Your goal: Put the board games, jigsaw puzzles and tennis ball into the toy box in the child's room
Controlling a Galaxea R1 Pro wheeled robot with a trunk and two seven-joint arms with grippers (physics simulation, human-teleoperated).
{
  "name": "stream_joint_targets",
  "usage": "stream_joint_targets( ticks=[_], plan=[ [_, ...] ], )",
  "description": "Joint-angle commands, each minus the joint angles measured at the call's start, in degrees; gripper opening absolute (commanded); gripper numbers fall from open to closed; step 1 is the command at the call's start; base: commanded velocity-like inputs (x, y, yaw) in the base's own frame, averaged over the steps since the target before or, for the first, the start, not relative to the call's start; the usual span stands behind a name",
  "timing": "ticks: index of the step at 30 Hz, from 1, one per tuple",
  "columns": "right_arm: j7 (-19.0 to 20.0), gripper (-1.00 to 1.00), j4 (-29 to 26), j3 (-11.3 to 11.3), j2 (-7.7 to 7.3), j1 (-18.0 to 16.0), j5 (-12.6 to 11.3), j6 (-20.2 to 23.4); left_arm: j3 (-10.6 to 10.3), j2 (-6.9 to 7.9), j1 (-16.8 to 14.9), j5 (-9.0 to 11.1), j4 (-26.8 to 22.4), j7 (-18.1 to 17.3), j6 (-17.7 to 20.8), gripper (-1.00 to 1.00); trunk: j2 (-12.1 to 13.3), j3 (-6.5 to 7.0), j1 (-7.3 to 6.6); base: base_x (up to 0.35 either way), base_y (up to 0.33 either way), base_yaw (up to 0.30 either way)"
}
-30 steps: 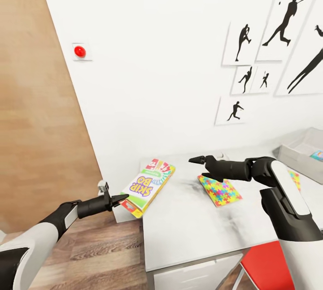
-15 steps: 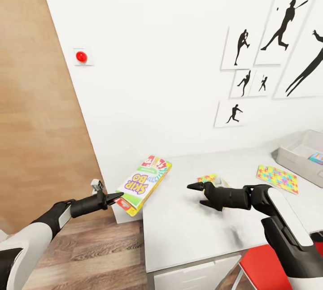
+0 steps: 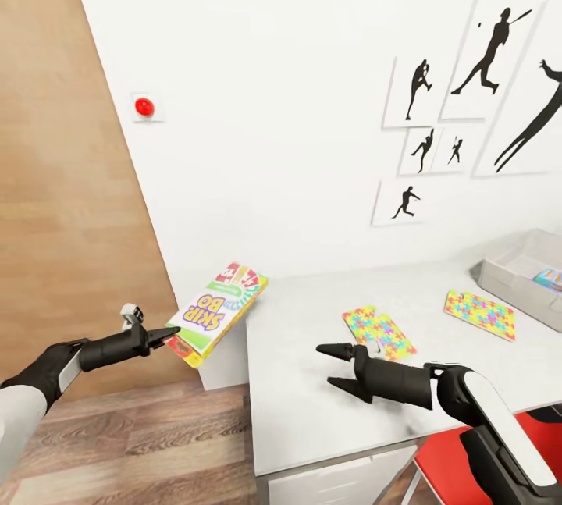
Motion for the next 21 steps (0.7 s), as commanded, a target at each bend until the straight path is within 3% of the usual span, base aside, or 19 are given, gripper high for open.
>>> stream_joint_targets(
  ticks=[1,6,19,20,21],
  plan=[
    [0.7,1.00,0.0,0.0,-0.03,0.2,-0.5,0.0,0.0,0.22,0.0,-0.1,0.0,-0.2,0.6,-1.00,0.4,0.12,-0.22,0.000,0.000,0.000],
    [4.2,1.00,0.0,-0.1,-0.03,1.3,-0.3,0.0,0.0,0.53,0.0,-0.1,0.0,-0.2,0.6,-1.00,2.4,1.01,-1.32,0.000,0.000,0.000],
    [4.8,1.00,0.0,-0.5,-0.22,2.6,-0.1,0.0,0.0,0.63,0.0,-0.1,0.0,-0.2,0.6,-1.00,7.6,3.35,-4.17,0.000,0.000,0.000],
    [4.8,1.00,0.0,-0.5,-0.18,2.6,0.0,0.0,0.0,0.60,0.0,-0.1,0.0,-0.2,0.6,-1.00,8.0,3.53,-4.39,0.000,0.000,0.000],
    [4.7,1.00,0.0,-0.5,-0.04,2.6,1.8,0.0,0.0,0.56,0.0,-0.1,0.0,-0.2,0.6,-1.00,8.4,3.71,-4.61,0.000,0.000,0.000]
  ],
)
